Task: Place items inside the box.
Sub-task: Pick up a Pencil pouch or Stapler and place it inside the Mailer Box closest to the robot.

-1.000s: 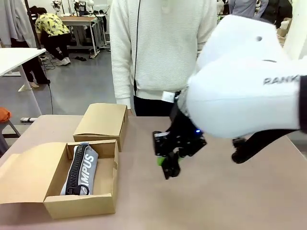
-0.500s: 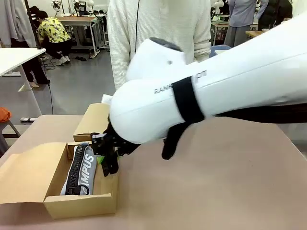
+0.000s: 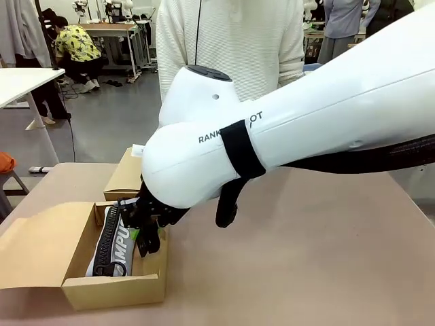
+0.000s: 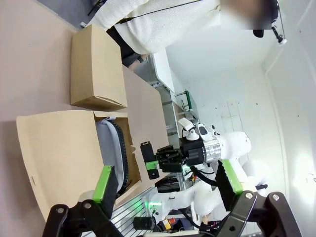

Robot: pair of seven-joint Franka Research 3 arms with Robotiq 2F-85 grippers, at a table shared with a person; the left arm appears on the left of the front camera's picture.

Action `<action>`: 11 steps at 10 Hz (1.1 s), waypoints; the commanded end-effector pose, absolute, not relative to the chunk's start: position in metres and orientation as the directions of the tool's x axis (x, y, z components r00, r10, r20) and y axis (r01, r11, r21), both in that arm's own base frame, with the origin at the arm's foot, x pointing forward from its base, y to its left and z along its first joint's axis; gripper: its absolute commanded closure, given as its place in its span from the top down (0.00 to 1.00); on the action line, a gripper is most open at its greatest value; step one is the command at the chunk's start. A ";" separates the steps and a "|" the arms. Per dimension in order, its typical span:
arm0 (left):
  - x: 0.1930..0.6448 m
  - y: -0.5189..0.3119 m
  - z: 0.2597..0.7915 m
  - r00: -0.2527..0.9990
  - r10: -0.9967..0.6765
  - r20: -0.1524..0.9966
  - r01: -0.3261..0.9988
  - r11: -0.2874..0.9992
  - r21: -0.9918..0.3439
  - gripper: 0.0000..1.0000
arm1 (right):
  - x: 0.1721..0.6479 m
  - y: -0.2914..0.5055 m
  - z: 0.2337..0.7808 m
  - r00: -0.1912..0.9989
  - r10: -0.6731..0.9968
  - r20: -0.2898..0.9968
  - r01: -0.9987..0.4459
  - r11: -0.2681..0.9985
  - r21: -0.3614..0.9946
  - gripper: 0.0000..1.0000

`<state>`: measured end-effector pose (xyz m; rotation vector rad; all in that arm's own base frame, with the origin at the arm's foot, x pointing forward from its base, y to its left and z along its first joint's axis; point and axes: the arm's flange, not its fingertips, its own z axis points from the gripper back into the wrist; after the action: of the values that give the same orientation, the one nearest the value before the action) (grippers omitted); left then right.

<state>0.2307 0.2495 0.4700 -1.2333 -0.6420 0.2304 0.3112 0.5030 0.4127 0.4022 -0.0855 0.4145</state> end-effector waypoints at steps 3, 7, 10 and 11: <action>0.231 0.249 0.472 0.796 0.496 0.347 0.198 0.328 -0.924 1.00 | 0.331 0.535 0.391 0.932 0.311 0.186 -0.359 0.856 0.372 0.41; 0.231 0.249 0.472 0.796 0.496 0.347 0.198 0.328 -0.924 1.00 | 0.332 0.519 0.395 0.942 0.264 0.206 -0.324 0.873 0.365 1.00; 0.231 0.249 0.472 0.796 0.496 0.347 0.198 0.328 -0.924 1.00 | 0.328 0.508 0.401 0.937 0.276 0.212 -0.343 0.839 0.423 1.00; 0.231 0.249 0.472 0.796 0.496 0.347 0.198 0.328 -0.924 1.00 | 0.328 0.505 0.404 0.939 0.266 0.220 -0.338 0.840 0.425 1.00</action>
<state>0.2308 0.2495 0.4699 -1.2334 -0.6418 0.2305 0.3357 0.5153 0.4057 0.4457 -0.1386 0.3397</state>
